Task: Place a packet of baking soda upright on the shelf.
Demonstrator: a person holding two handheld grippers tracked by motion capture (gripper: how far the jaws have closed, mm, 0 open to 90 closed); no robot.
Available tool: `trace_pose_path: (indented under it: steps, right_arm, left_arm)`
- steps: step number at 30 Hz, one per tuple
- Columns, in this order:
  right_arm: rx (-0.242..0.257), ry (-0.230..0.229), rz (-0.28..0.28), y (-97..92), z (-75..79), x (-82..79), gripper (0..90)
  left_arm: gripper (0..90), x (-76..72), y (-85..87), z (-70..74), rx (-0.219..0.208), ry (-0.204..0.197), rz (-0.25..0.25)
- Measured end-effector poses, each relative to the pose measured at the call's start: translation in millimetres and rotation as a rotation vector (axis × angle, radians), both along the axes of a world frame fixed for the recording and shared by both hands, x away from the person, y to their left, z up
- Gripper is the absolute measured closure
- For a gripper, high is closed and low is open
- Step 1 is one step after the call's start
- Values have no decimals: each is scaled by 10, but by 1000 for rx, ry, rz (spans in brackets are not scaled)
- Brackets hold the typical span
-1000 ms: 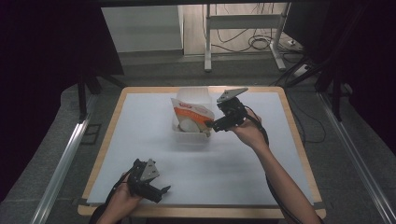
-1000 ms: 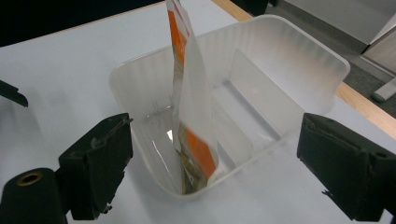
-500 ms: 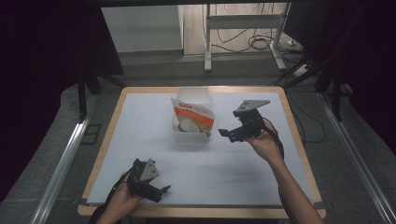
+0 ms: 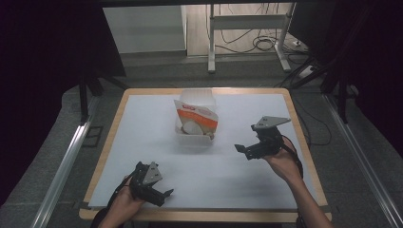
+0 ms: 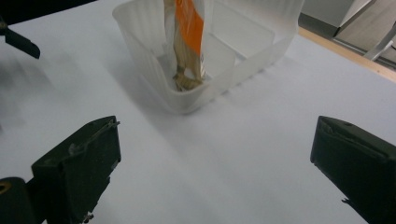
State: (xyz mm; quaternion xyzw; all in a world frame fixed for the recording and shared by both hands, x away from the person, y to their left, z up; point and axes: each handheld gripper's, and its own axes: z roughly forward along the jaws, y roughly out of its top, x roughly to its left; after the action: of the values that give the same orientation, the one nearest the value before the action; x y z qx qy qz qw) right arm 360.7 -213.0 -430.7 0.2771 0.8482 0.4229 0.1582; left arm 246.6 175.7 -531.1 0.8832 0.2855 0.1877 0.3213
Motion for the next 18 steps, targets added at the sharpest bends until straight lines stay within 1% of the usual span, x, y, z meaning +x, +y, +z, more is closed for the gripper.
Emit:
trace_pose_path:
  steps: [4, 7, 8, 11, 15, 16, 18]
  right_arm:
    - [9, 6, -17, -98, -81, -118, 13]
    - [24, -4, -35, -170, -188, -224, 16]
    - [26, -1, -37, -189, -226, -255, 15]
    - [29, -4, -45, -242, -329, -337, 16]
    - [12, 1, -68, -319, -462, -436, 16]
    - [5, -2, -76, -334, -489, -452, 16]
    - [-14, 7, -87, -353, -533, -476, 16]
  left_arm:
    - [0, 0, -5, -2, 7, -1, -6]
    - [0, -3, -9, -3, 10, -1, -7]
    - [0, -5, -13, -6, 4, -2, -4]
    - [0, -8, -15, -7, 8, -2, -6]
    - [0, -11, -20, -9, 13, -3, -10]
    - [0, -12, -22, -9, 14, -3, -11]
    - [0, -14, -27, -10, 15, -3, -14]
